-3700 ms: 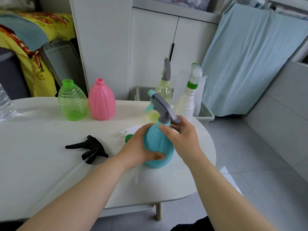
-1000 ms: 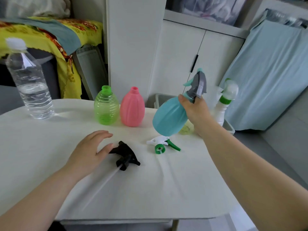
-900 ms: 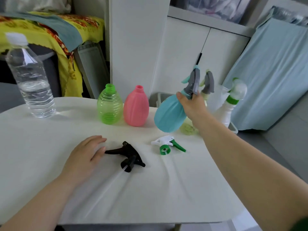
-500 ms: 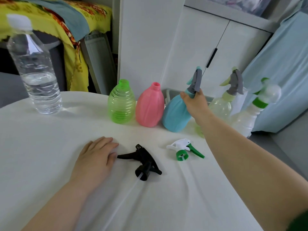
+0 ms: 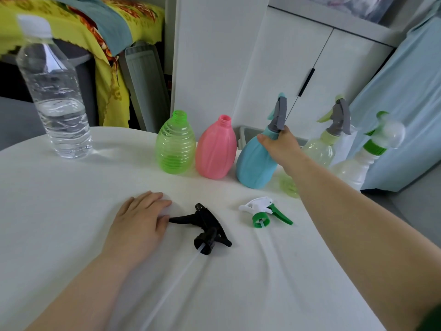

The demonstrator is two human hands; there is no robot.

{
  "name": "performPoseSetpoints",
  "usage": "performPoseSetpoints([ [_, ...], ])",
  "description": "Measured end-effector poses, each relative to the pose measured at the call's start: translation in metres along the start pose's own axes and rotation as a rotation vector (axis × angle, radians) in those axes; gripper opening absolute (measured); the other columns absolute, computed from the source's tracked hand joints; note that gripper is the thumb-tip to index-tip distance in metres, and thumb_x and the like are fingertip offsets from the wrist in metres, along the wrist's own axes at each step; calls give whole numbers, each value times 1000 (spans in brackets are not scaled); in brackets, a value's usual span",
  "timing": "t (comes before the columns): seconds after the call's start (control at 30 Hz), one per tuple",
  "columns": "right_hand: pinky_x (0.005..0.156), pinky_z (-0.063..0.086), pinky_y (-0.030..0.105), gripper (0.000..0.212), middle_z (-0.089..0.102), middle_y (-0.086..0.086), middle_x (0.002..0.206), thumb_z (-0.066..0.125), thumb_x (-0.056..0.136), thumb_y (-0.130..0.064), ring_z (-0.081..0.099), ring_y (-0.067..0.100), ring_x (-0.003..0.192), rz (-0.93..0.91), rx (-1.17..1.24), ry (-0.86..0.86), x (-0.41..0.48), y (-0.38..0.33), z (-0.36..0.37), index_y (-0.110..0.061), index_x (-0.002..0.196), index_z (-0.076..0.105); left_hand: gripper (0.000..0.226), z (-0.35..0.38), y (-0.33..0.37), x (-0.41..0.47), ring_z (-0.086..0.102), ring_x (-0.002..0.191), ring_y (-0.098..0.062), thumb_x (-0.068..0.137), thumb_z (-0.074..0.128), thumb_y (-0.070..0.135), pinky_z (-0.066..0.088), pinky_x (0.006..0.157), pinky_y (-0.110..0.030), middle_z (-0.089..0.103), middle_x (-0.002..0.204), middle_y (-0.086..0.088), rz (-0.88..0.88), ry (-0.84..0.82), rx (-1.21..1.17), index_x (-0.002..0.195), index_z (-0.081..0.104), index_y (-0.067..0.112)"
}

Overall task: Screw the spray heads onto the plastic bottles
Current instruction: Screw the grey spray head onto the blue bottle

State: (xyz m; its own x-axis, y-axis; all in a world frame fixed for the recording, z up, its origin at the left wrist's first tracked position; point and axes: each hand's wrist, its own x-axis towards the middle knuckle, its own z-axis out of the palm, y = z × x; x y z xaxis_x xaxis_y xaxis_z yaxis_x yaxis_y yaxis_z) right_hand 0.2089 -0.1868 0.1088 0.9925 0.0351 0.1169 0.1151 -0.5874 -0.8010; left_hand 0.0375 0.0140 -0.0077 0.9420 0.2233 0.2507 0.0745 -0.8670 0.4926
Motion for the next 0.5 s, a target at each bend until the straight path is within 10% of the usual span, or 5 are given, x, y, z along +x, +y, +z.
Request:
performPoseSetpoints([
  [0.5, 84, 30, 24, 60, 42, 10, 139, 53, 86, -32, 42, 23, 122, 59, 34, 65, -27, 1, -23, -7, 135, 29, 33, -2, 0, -2, 32, 132, -17, 86, 47, 23, 11, 109, -28, 45, 138, 2, -18, -3, 13, 119, 52, 21],
])
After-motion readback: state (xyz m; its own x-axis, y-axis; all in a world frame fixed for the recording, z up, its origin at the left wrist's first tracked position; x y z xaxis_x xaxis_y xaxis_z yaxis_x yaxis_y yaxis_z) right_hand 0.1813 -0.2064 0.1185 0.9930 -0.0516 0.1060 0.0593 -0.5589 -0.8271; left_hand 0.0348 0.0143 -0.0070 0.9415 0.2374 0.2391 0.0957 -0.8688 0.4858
